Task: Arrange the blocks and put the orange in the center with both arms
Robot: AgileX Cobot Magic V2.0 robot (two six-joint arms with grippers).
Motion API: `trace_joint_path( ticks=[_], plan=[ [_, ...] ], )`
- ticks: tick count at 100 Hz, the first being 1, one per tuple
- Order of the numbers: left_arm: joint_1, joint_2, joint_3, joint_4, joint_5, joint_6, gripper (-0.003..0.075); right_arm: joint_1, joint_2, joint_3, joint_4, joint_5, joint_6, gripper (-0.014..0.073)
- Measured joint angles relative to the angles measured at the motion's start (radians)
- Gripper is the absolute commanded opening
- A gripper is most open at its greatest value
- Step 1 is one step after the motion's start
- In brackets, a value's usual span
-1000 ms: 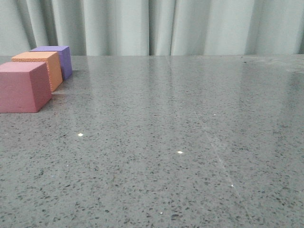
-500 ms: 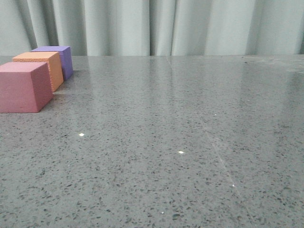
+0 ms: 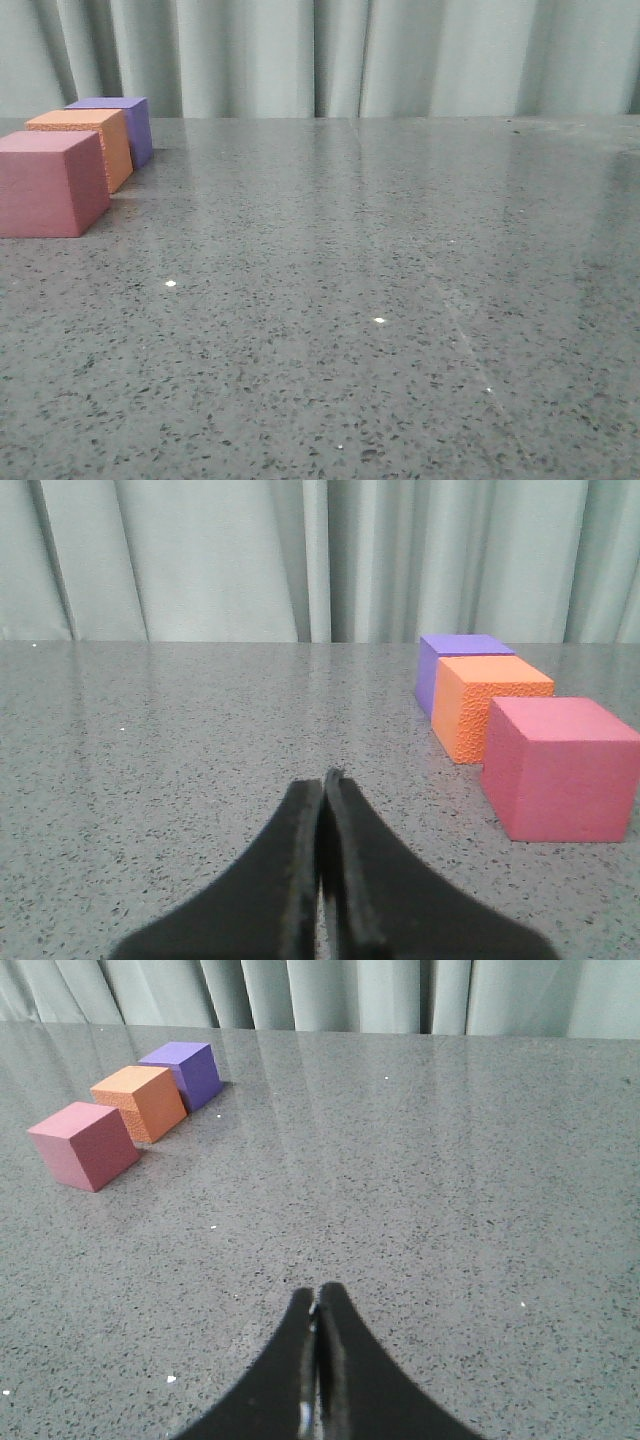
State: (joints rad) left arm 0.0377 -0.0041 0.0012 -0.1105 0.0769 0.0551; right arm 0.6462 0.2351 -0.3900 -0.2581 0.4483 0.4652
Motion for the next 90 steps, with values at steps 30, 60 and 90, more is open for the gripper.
trace_joint_path(
  ticks=[30, 60, 90],
  plan=[
    [0.0, 0.0, 0.0, 0.0, 0.0, 0.0, -0.0019, -0.151, 0.0, 0.024, 0.05, -0.045, -0.086, -0.0122],
    [0.0, 0.0, 0.0, 0.0, 0.0, 0.0, -0.0019, -0.462, -0.005, 0.186, 0.249, -0.342, -0.354, -0.0122],
    [0.0, 0.0, 0.0, 0.0, 0.0, 0.0, -0.0019, -0.595, -0.115, 0.372, 0.251, -0.46, -0.367, -0.0122]
  ],
)
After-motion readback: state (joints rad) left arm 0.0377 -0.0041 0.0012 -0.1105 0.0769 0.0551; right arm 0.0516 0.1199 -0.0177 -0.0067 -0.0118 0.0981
